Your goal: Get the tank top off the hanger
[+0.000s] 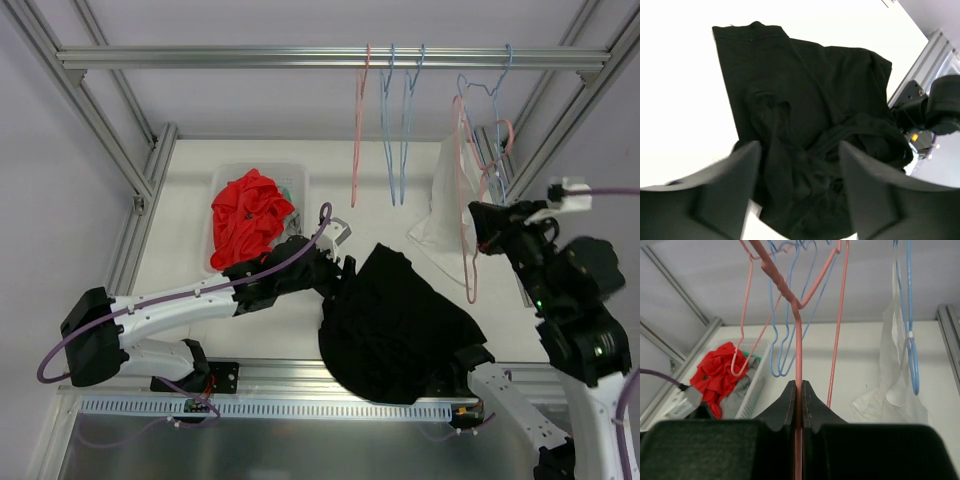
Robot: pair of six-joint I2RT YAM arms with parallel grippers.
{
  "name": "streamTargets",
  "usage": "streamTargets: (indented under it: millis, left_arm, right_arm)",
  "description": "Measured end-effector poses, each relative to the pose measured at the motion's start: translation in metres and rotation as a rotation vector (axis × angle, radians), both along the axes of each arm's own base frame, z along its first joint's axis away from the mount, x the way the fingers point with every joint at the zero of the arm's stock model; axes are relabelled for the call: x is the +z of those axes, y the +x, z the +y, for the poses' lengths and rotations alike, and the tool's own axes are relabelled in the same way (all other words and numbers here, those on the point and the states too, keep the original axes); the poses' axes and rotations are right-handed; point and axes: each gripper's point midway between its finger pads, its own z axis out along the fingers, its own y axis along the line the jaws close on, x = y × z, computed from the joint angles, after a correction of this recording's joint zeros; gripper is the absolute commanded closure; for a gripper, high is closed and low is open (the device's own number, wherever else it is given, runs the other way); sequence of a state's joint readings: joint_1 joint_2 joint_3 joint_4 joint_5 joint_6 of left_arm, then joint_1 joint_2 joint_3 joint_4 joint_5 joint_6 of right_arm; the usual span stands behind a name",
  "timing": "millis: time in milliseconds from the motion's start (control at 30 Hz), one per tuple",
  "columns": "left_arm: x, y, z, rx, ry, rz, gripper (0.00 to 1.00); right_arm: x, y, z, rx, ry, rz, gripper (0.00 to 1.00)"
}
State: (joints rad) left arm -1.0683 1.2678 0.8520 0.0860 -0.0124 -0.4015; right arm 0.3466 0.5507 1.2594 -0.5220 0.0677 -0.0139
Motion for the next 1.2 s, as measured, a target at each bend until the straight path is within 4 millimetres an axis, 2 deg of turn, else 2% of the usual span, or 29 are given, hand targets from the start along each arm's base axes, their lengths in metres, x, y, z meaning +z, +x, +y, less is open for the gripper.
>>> streamTargets:
  millis: [33,67,100,233,333,433,500,600,733,833,967,1067,1100,1133,1167,1200]
  left_arm:
    - [0.003,-0.001,0.002,0.000,-0.002,-0.003,0.24]
    - [0.005,-0.002,0.004,-0.002,-0.002,-0.005,0.03]
    - [0.009,-0.004,0.007,-0.005,-0.004,-0.011,0.02]
    - [0.031,-0.016,0.016,-0.028,-0.042,-0.030,0.01]
    - [0.036,-0.026,0.023,-0.054,-0.056,-0.038,0.01]
    - [0.023,-0.036,0.030,-0.073,-0.028,-0.019,0.01]
    - [0.008,-0.042,0.037,-0.079,0.010,0.003,0.01]
    - [-0.008,-0.047,0.045,-0.082,0.054,0.027,0.01]
    - [-0.014,-0.051,0.048,-0.085,0.074,0.037,0.01]
    - [-0.015,-0.055,0.047,-0.096,0.078,0.039,0.01]
    - [-0.014,-0.057,0.041,-0.107,0.089,0.041,0.01]
    - [-0.012,-0.054,0.029,-0.106,0.102,0.034,0.01]
    - [-0.011,-0.054,0.025,-0.108,0.106,0.034,0.01]
    - [-0.010,-0.053,0.021,-0.108,0.110,0.032,0.01]
    - [-0.010,-0.050,0.016,-0.102,0.115,0.029,0.01]
    - [-0.010,-0.048,0.012,-0.098,0.123,0.030,0.01]
  right_arm:
    - [-0.008,0.011,0.003,-0.001,-0.022,0.044,1.00]
    - [-0.015,0.023,0.007,-0.002,-0.047,0.086,0.99]
    - [-0.020,0.036,0.011,-0.004,-0.071,0.122,1.00]
    - [-0.025,0.078,0.021,-0.017,-0.148,0.192,1.00]
    - [-0.009,0.106,0.025,-0.026,-0.164,0.198,1.00]
    - [0.014,0.137,0.020,-0.042,-0.137,0.171,1.00]
    - [0.021,0.154,0.020,-0.037,-0.119,0.165,1.00]
    - [0.022,0.177,0.028,-0.005,-0.092,0.175,1.00]
    - [0.010,0.210,0.048,0.066,-0.049,0.224,1.00]
    - [-0.012,0.225,0.055,0.086,-0.022,0.292,1.00]
    - [-0.039,0.227,0.055,0.079,0.001,0.361,1.00]
    - [-0.042,0.230,0.052,0.074,0.023,0.366,1.00]
    - [-0.041,0.230,0.050,0.070,0.030,0.365,0.93]
    - [-0.040,0.230,0.048,0.067,0.037,0.364,0.77]
    - [-0.040,0.230,0.046,0.064,0.049,0.365,0.58]
    - [-0.042,0.229,0.044,0.061,0.059,0.370,0.31]
